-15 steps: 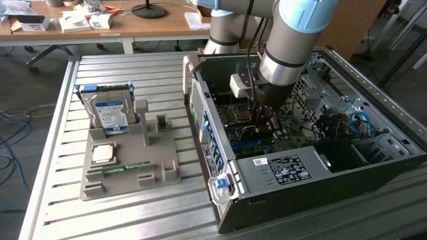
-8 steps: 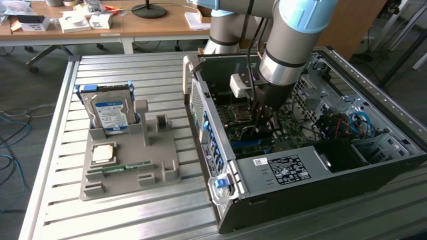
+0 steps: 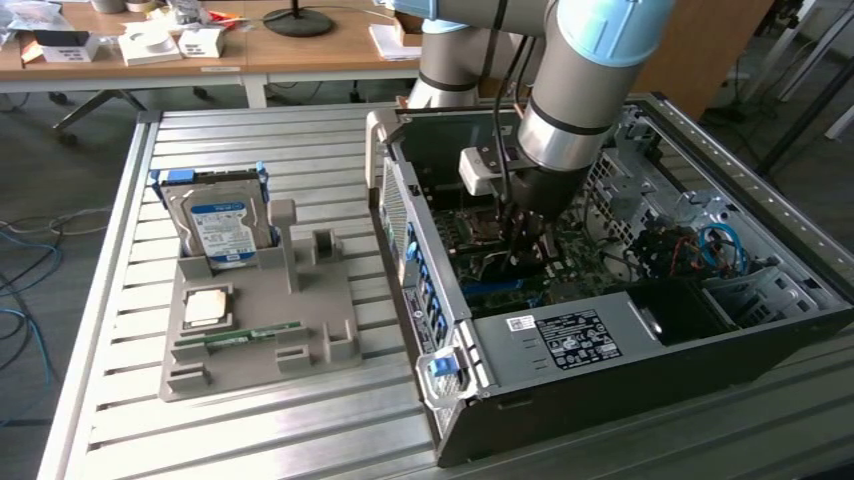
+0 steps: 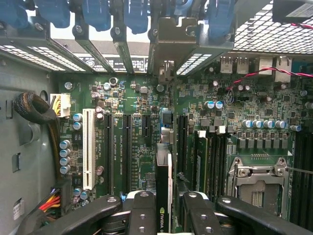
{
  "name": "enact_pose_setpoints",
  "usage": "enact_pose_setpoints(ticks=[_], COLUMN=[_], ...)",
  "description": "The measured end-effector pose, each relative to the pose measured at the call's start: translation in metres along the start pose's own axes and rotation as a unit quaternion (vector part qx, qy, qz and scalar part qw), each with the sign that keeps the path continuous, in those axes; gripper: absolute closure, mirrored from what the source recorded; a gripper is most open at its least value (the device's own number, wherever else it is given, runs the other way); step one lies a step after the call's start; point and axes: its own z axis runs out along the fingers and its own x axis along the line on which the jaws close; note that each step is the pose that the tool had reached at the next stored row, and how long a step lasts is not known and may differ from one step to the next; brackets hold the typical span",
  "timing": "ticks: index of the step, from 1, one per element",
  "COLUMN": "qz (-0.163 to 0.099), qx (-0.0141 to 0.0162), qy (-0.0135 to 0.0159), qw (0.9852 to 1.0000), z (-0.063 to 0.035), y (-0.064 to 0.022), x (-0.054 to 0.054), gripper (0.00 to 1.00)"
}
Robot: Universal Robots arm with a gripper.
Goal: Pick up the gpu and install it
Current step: 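Insert the gpu into the slot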
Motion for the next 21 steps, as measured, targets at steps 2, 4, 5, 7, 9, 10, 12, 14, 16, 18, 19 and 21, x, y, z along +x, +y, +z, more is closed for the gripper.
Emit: enact_pose_setpoints(ticks=[2,4,5,7,9,10,12,14,16,18,19,21], qz=[0.000,0.000,0.000,0.000,0.000,0.000,0.000,0.000,0.000,0.000,0.000,0.000], qx=[0.0000,0.0000,0.0000,0.0000,0.0000,-0.0001,0.0000,0.0000,0.0000,0.0000,0.0000,0.0000], qy=[0.0000,0.0000,0.0000,0.0000,0.0001,0.0001,0.0001,0.0000,0.0000,0.0000,0.0000,0.0001], qw=[1.0000,1.0000,1.0000,1.0000,1.0000,1.0000,1.0000,1.0000,1.0000,1.0000,1.0000,1.0000], z=[0.0000,0.0000,0.0000,0.0001,0.0004,0.0005,0.0006,0.0006,0.0006,0.0007,0.0007,0.0007], y=[0.0000,0.0002,0.0002,0.0005,0.0007,0.0007,0.0007,0.0007,0.0007,0.0007,0.0007,0.0007], x=[0.0000,0.0000,0.0000,0.0000,0.0001,0.0001,0.0000,0.0000,0.0000,0.0000,0.0000,0.0001], gripper=[0.74,0.74,0.74,0.74,0.74,0.74,0.74,0.74,0.74,0.74,0.74,0.74])
